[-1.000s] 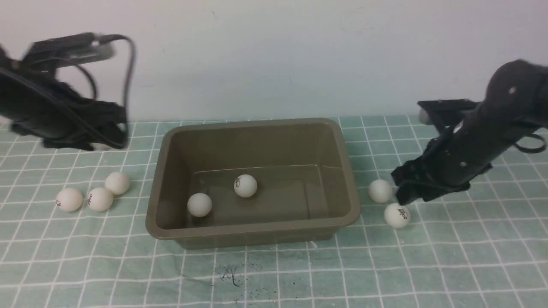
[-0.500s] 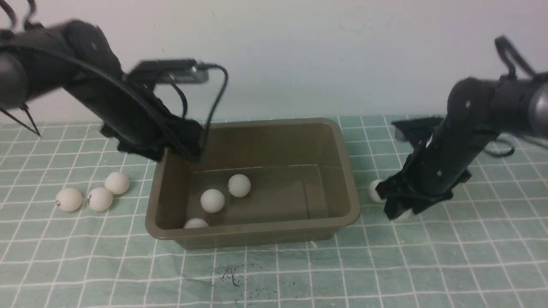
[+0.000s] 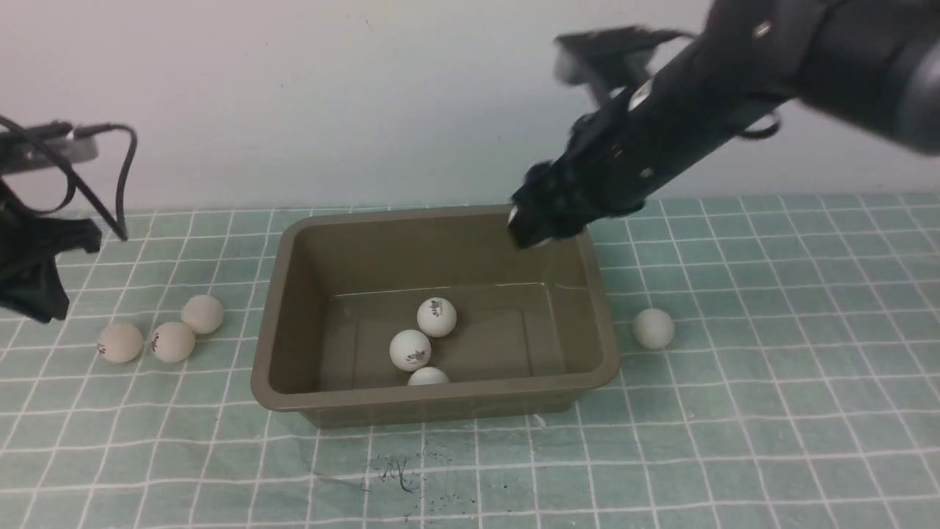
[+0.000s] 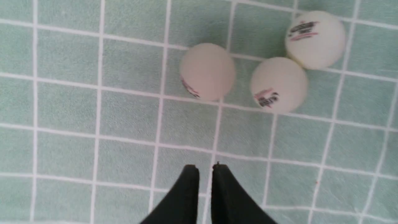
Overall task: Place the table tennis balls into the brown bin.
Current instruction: 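Release the ping pong ball into the bin and lift the gripper away, then reach for and grasp a ping pong ball on the table beside the basket, then drop the ball into the bin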
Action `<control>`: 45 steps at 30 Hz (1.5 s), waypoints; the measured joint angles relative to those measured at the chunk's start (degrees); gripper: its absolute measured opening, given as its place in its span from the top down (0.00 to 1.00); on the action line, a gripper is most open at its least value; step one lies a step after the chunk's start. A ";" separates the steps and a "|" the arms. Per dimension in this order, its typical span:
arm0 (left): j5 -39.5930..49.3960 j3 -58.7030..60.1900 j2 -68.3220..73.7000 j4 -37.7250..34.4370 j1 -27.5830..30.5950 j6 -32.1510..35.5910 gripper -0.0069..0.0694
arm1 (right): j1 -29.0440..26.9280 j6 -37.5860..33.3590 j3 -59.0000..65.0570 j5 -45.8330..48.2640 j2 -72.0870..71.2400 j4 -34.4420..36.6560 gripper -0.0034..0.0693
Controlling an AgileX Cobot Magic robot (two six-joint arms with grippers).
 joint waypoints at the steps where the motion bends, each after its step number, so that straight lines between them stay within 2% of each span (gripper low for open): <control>1: -1.13 0.06 0.77 -0.08 0.18 0.00 0.75 | 0.20 0.00 0.06 0.07 0.35 0.07 0.35; 2: -2.17 0.18 1.45 -0.14 0.34 0.00 0.71 | 0.26 0.00 0.06 0.34 0.43 -0.01 0.28; 4: -5.17 0.29 3.16 -0.55 0.33 0.00 0.54 | -0.08 0.06 0.06 1.56 0.05 -1.97 0.14; 5: -5.43 0.29 3.28 -0.55 0.24 0.00 0.53 | -0.18 0.06 0.06 1.70 0.05 -2.24 0.12; 6: -7.52 0.31 4.49 -0.50 -0.31 0.06 0.40 | -1.40 1.38 0.06 3.31 -1.08 -5.92 0.05; 9: -11.25 0.31 7.18 -0.50 -1.14 0.26 0.25 | -4.87 4.95 0.06 5.91 -2.96 -11.70 0.01; 10: -11.79 0.31 7.57 -0.50 -1.15 0.26 0.23 | -5.16 5.18 0.06 5.91 -3.06 -11.70 0.01; 12: -13.86 0.31 9.79 -0.45 -1.21 0.26 0.18 | -9.31 7.20 0.06 9.01 -3.52 -13.87 0.03; 16: -14.90 0.31 12.54 -0.32 -1.21 0.26 0.21 | -12.75 7.71 0.06 12.27 -3.26 -13.55 0.09; 18: -14.57 0.31 14.13 -0.59 -1.21 0.26 0.28 | -13.80 7.76 0.06 12.28 -2.36 -13.13 0.12; 20: -13.57 0.00 14.20 -0.32 -1.21 0.29 0.46 | -14.07 7.96 0.06 11.34 -1.35 -12.74 0.13; 21: -12.17 -0.36 14.20 -0.32 -1.21 0.28 0.47 | -14.13 8.26 0.06 10.27 0.01 -12.47 0.14; 28: -5.36 -4.93 8.26 -2.07 -1.99 0.69 0.46 | -14.02 8.72 0.06 7.57 8.99 -10.12 0.14; 33: -2.05 -6.99 1.36 -10.04 -8.05 5.65 0.46 | -14.02 7.88 0.06 7.05 15.84 -6.40 0.15; 34: -1.22 -7.05 1.58 -12.03 -11.60 7.65 0.46 | -14.02 6.75 0.06 6.03 17.51 -4.89 0.18; 37: -0.84 -7.05 2.42 -12.61 -14.58 8.53 0.46 | -14.02 6.51 -0.06 5.53 17.69 -4.91 0.26; 38: -0.90 -7.05 3.75 -12.74 -17.36 8.85 0.46 | -14.02 6.46 -0.06 5.11 17.74 -5.12 0.38; 39: -0.90 -7.05 3.92 -12.81 -17.70 8.85 0.46 | -14.02 6.46 -0.06 5.11 17.74 -5.12 0.38; 40: -1.38 -7.05 5.59 -13.00 -20.48 8.92 0.43 | -14.02 7.42 -0.06 5.70 17.50 -6.40 0.47; 43: -2.88 -7.05 7.31 -12.00 -23.34 8.91 0.28 | -14.08 9.30 -0.01 7.09 14.57 -8.88 0.46; 45: -2.93 -7.05 8.03 -11.76 -24.23 8.33 0.20 | -13.92 9.62 -0.01 6.82 11.02 -7.98 0.46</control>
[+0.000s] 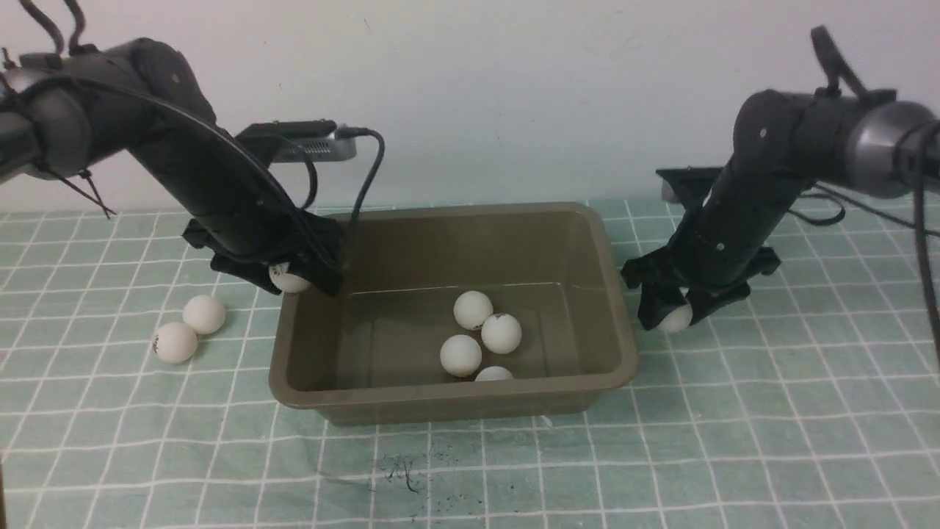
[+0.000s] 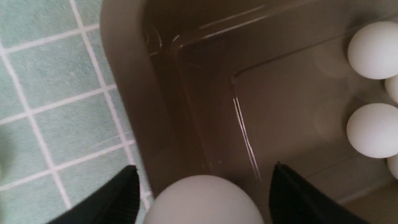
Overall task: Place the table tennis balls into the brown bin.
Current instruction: 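Drop the ball into the bin, then reach for and grasp a ping pong ball on the table, then release the ping pong ball into the bin and lift the gripper away, then reach for and grasp a ping pong ball on the table beside the basket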
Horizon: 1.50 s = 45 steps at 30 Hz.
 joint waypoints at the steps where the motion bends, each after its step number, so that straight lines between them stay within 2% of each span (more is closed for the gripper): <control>1: 0.00 -0.06 0.14 0.33 -0.30 -0.38 0.18 | 0.44 -0.11 0.00 -0.41 -2.20 1.04 0.46; 4: 1.19 -2.25 -0.22 2.76 0.10 -1.80 0.16 | 3.34 -3.32 -0.27 -3.91 -7.03 5.29 0.46; 7: 4.04 -4.90 -1.64 4.42 1.61 -2.54 0.23 | 7.45 -7.23 -0.49 -8.71 -8.31 8.11 0.46; 10: 7.82 -8.19 -4.72 5.02 3.60 -2.54 0.46 | 11.67 -9.09 -0.49 -11.44 -7.10 9.36 0.46; 11: 9.81 -9.36 -6.52 5.69 4.22 -1.66 0.65 | 13.42 -9.37 -0.49 -12.20 -5.89 9.36 0.44; 13: 10.37 -9.71 -7.66 6.55 4.69 -1.20 0.75 | 14.26 -9.45 -0.44 -12.35 -4.91 9.30 0.40; 15: 11.31 -9.72 -9.25 8.18 6.18 -1.34 0.87 | 14.77 -9.45 -0.44 -11.94 -4.09 8.59 0.29; 16: 11.85 -9.72 -9.72 9.21 7.50 -1.80 0.89 | 14.74 -9.30 -0.44 -10.80 -4.03 7.13 0.22; 18: 12.21 -8.94 -9.96 10.82 10.61 -2.73 0.91 | 14.68 -8.14 -0.39 -8.97 -4.65 4.56 0.14; 22: 12.21 -5.31 -8.36 10.37 17.51 -2.54 0.91 | 14.05 -4.66 -0.33 -4.49 -9.11 -3.12 0.11; 25: 12.21 -3.06 -5.13 6.33 19.60 0.63 0.82 | 13.07 -3.59 -0.33 -1.80 -15.94 -8.21 0.17; 28: 11.92 -2.70 -2.20 4.41 19.45 2.45 0.71 | 12.35 -3.52 -0.33 0.24 -20.62 -10.53 0.23; 32: 10.57 -2.70 3.36 4.37 17.57 3.23 0.42 | 10.09 -2.37 -0.33 3.91 -26.83 -11.36 0.34; 35: 9.12 -2.70 6.43 6.33 16.30 3.07 0.30 | 6.85 -1.58 -0.33 7.87 -31.84 -11.36 0.52; 37: 8.45 -2.70 8.48 7.75 15.76 2.14 0.29 | 4.20 -1.22 0.46 9.16 -35.93 -10.88 0.70; 38: 8.07 -2.70 9.29 8.30 15.70 1.60 0.32 | 3.17 -1.17 1.30 9.13 -38.40 -10.54 0.79; 40: 7.46 -2.70 10.15 8.97 15.64 0.83 0.42 | 2.04 -1.17 5.07 7.10 -43.74 -9.81 0.90; 41: 7.45 -2.70 10.34 9.06 15.64 0.72 0.46 | 1.88 -1.17 7.28 4.71 -46.46 -9.38 0.93; 44: 7.76 -2.95 9.88 9.55 15.64 0.43 0.45 | 1.71 -0.90 15.22 -2.26 -54.87 -8.49 0.96; 45: 8.23 -3.30 9.33 9.76 15.64 0.38 0.45 | 1.71 -0.29 19.69 -7.42 -59.95 -8.00 0.97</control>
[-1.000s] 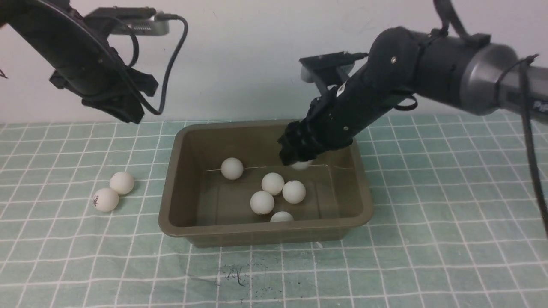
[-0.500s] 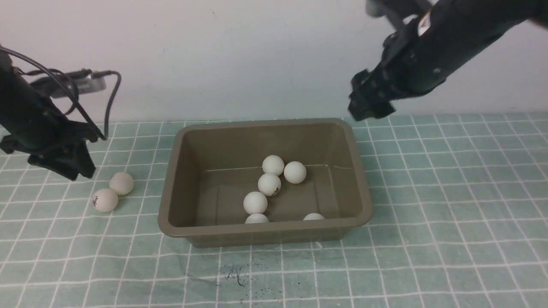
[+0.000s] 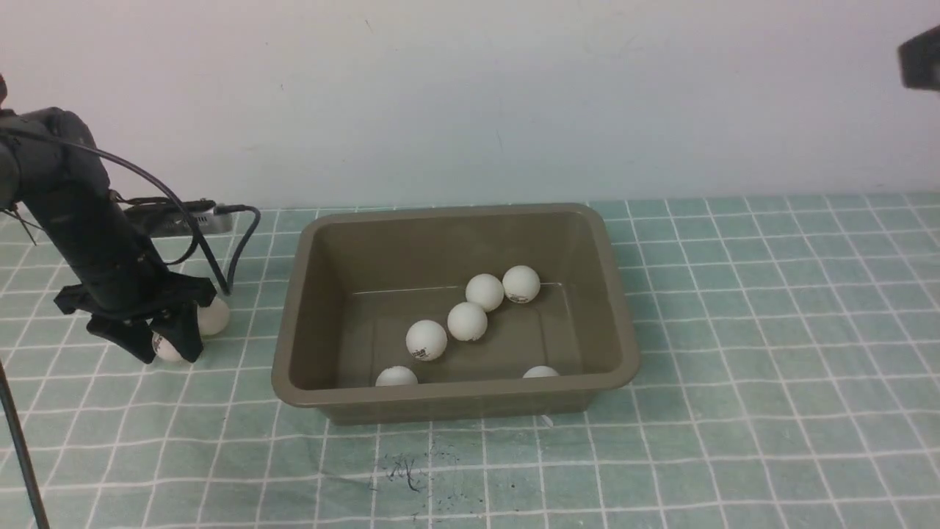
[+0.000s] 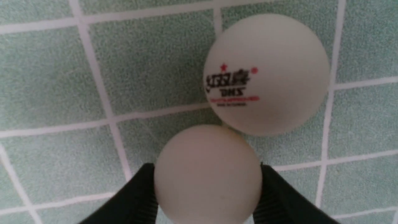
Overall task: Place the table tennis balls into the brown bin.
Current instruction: 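Reach for and grasp a ping pong ball on the table beside the basket, then drop the ball into the bin, then reach for and grasp a ping pong ball on the table beside the basket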
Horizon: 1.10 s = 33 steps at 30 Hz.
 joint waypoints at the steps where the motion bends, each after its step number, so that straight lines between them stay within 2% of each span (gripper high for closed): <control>1: 0.83 -0.34 -0.76 0.13 0.00 -0.02 0.45 | 0.00 0.89 8.05 -6.72 -6.21 0.09 0.97; 7: 2.67 -0.95 -10.21 0.61 -0.88 -0.14 0.45 | 0.00 5.46 38.84 -34.98 -30.74 -3.07 0.97; 10: 2.98 -1.25 -14.63 -2.03 -4.03 0.58 0.45 | 0.00 8.14 51.99 -44.74 -42.36 -4.24 0.97; 15: 3.41 -1.26 -15.30 -5.73 -13.41 1.68 0.45 | -0.02 10.80 62.90 -51.66 -52.95 -4.55 0.97; 20: 1.04 -1.26 -12.13 -5.99 -20.07 1.55 0.43 | -0.07 11.01 64.34 -52.74 -54.95 -5.10 0.97; 21: 0.12 -1.26 -11.20 -5.71 -21.49 1.55 0.40 | -0.07 11.01 64.35 -52.75 -54.95 -5.23 0.97; 23: -1.03 -1.26 -10.23 -4.27 -23.44 1.20 0.25 | -0.07 11.01 64.39 -52.75 -54.95 -5.58 0.97; 26: -1.20 -1.63 -10.17 -0.52 -24.12 -2.30 0.15 | -0.07 11.01 64.39 -52.70 -54.95 -5.58 0.97; 27: -0.74 -2.24 -10.17 2.33 -23.73 -6.02 0.18 | -0.07 11.01 64.39 -52.70 -55.05 -5.58 0.97; 30: 1.23 -2.84 -10.17 6.91 -21.58 -11.20 0.35 | -0.07 11.01 64.39 -52.70 -55.16 -5.58 0.97; 31: 2.36 -2.92 -10.17 8.95 -19.32 -13.52 0.57 | -0.07 11.01 64.39 -52.65 -55.16 -5.58 0.97; 32: 2.73 -2.92 -10.17 10.17 -17.43 -14.41 0.70 | -0.07 11.01 64.39 -52.65 -55.16 -5.58 0.97; 33: 2.59 -2.92 -10.17 10.75 -16.23 -14.83 0.76 | -0.07 11.01 64.39 -52.65 -55.16 -5.58 0.97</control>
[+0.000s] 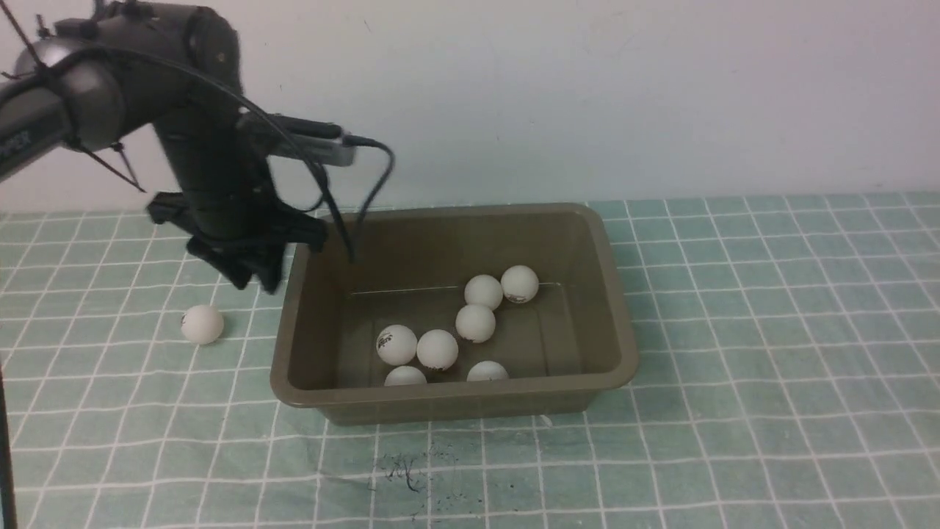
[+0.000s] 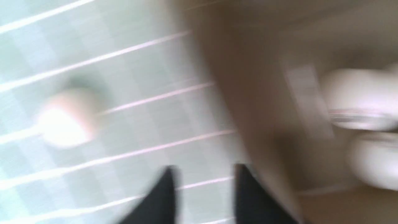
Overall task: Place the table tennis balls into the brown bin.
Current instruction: 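Reach for and grasp a ping pong ball on the table beside the basket, then drop the ball into the bin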
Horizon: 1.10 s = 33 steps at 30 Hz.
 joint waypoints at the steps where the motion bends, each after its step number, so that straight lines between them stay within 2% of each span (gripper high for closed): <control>1: -0.52 0.00 0.00 0.37 1.95 -0.62 0.82 | 0.00 0.00 0.00 0.00 0.00 0.00 0.97; 3: -2.96 0.00 0.00 0.31 5.45 -0.62 0.89 | 0.00 0.00 0.00 0.00 0.00 0.00 0.97; 5: -5.00 0.00 0.00 -0.57 7.20 0.16 0.90 | 0.00 0.00 0.00 0.00 0.00 0.00 0.97; 6: -7.45 0.00 0.40 -2.70 8.68 2.76 0.89 | 0.00 0.00 0.00 0.00 0.00 0.00 0.97; 8: -9.09 -0.06 1.48 -4.03 9.25 4.50 0.85 | 0.00 0.00 0.00 0.00 0.00 0.00 0.97; 9: -9.65 -0.06 2.68 -4.65 9.37 5.27 0.79 | 0.00 0.00 0.00 0.00 0.00 0.00 0.97; 10: -9.62 -0.06 2.68 -4.71 9.37 5.37 0.79 | 0.00 0.00 0.00 0.00 0.00 0.00 0.97; 13: -9.75 -0.06 5.95 -4.88 9.36 5.88 0.63 | 0.00 0.00 0.00 0.00 0.00 0.00 0.97; 14: -9.83 -0.06 7.76 -4.75 9.36 5.89 0.52 | 0.00 0.00 0.00 0.00 0.00 0.00 0.97; 17: -9.82 -0.06 11.07 -4.01 9.36 4.77 0.33 | 0.00 0.00 0.00 0.00 0.00 0.00 0.97; 19: -9.82 -0.06 12.28 -3.70 9.36 3.85 0.28 | 0.00 0.00 0.00 0.00 0.00 0.00 0.97; 21: -9.72 -0.06 13.38 -3.70 9.36 3.25 0.33 | 0.00 0.00 0.00 0.00 0.00 0.00 0.97; 22: -9.34 -0.06 13.78 -3.70 9.36 3.05 0.44 | 0.00 0.00 0.00 0.00 0.00 0.00 0.97; 23: -9.16 -0.06 13.83 -3.70 9.36 2.99 0.48 | 0.00 0.00 0.00 0.00 0.00 0.00 0.97; 30: -4.73 -4.89 8.09 -5.99 7.14 4.25 0.46 | 0.00 0.00 0.00 0.00 0.00 0.00 0.97; 33: -4.87 -7.08 1.97 -10.57 3.07 7.12 0.46 | 0.00 0.00 0.00 0.00 0.00 0.00 0.97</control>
